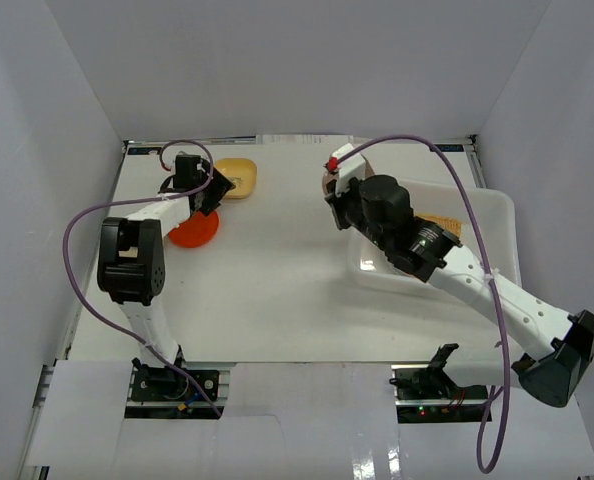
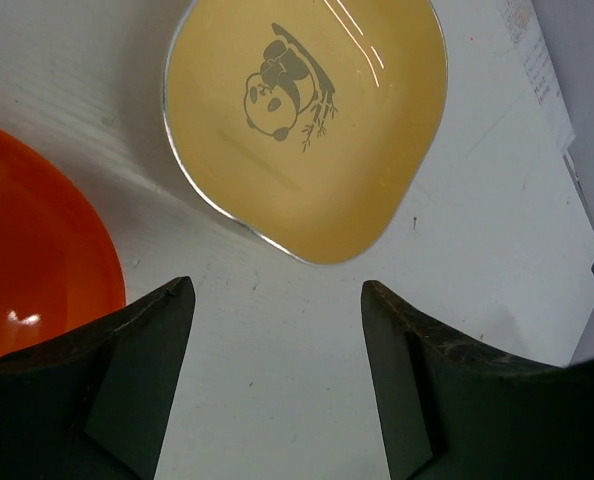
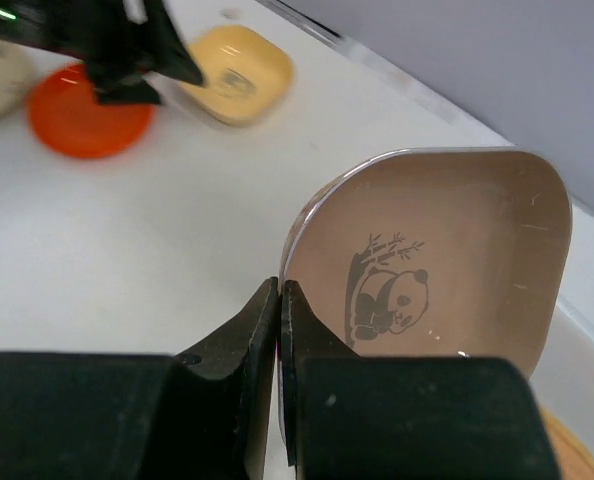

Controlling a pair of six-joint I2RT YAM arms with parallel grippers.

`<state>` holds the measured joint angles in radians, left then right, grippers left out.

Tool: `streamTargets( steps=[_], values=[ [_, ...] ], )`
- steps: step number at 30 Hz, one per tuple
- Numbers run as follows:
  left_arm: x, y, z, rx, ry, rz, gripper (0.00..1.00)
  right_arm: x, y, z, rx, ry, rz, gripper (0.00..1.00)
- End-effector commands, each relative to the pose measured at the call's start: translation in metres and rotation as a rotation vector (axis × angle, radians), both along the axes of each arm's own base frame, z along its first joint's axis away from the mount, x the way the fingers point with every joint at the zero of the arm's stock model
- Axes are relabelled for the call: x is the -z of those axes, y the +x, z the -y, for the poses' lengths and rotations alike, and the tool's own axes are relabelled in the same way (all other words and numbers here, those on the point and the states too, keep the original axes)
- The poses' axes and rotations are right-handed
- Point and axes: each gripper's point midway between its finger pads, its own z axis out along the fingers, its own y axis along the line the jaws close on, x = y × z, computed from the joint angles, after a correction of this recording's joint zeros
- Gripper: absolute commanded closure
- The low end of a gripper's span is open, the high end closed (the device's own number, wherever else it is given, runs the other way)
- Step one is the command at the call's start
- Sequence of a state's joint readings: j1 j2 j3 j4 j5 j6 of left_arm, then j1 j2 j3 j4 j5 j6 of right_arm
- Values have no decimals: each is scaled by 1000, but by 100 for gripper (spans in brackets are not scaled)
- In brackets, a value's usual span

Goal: Place the plates into the plastic bin on the countertop

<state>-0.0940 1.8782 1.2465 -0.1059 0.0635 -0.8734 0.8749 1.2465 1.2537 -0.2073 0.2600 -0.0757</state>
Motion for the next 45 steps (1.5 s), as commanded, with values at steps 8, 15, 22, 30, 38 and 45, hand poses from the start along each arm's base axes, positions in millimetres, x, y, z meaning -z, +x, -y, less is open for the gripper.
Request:
streamTargets(
  steps=[8,15,22,30,38,45],
  values=[
    [9,37,32,52,33,-18,24,110,25,163,561,-181,-195,92],
    [26,47,33,37,96,-58,26,148,31,177,590,-199,-296,80],
    [37,49,19,-25,146,-75,33,143,25,158,496,-117,-317,43],
    [45,49,15,-29,179,-84,81,126,15,141,389,-29,-301,41],
    [-1,50,32,39,147,16,100,109,8,126,317,51,-292,38],
    [-98,25,110,244,106,242,100,44,0,123,297,228,-196,33]
  ],
)
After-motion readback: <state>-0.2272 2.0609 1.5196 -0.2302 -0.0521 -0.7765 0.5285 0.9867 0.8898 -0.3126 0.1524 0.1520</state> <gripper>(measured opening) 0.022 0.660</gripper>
